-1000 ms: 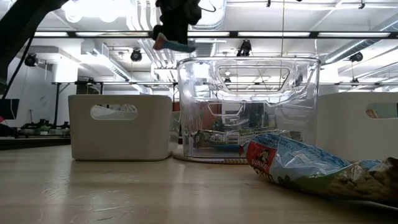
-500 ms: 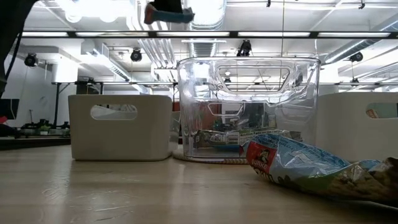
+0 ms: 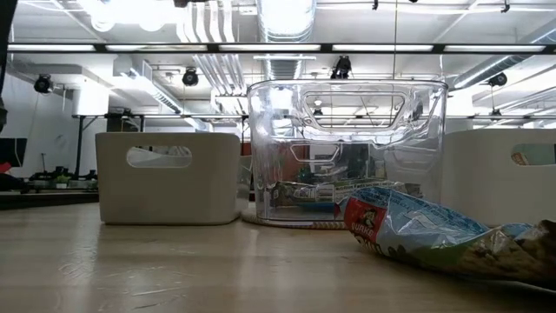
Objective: Pick and place Granola Bars by type
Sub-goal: Put the top red granola bar into the gray bin
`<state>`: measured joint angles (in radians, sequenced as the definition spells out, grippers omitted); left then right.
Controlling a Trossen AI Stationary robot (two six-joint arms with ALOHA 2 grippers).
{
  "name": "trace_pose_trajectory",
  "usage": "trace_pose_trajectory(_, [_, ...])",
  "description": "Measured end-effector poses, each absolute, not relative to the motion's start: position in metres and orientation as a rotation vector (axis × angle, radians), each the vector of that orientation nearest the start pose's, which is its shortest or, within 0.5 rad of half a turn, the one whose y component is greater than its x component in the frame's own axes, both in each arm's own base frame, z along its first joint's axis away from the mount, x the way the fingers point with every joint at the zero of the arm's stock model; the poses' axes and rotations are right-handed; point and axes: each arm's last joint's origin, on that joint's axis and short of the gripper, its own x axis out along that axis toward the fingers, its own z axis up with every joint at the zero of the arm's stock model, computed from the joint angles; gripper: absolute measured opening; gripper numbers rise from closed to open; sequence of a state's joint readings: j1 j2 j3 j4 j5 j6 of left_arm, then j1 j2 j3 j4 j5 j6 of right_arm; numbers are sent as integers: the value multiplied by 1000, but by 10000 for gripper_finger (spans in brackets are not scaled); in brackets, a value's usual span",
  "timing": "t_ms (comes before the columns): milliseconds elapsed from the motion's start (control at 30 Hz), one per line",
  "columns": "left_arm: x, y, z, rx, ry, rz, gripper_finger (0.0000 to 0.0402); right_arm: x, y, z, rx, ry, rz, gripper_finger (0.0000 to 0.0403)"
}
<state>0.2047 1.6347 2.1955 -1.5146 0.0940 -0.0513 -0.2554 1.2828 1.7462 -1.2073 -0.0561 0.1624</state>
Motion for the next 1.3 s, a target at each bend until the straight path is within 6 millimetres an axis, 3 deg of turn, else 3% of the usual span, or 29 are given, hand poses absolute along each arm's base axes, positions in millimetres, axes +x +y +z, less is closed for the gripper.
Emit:
trace_pose_trajectory(233, [253,49,464,-164,963,97,45,215,-54,449,297,739,-262,8])
trace_pose_trajectory(700, [274,49,424,-169,1007,-10,45,242,-62,431,303,819,-265,8])
trace_pose_trajectory(1300, [278,45,376,-155,970,-30,38,245,-62,429,301,826,-264,8])
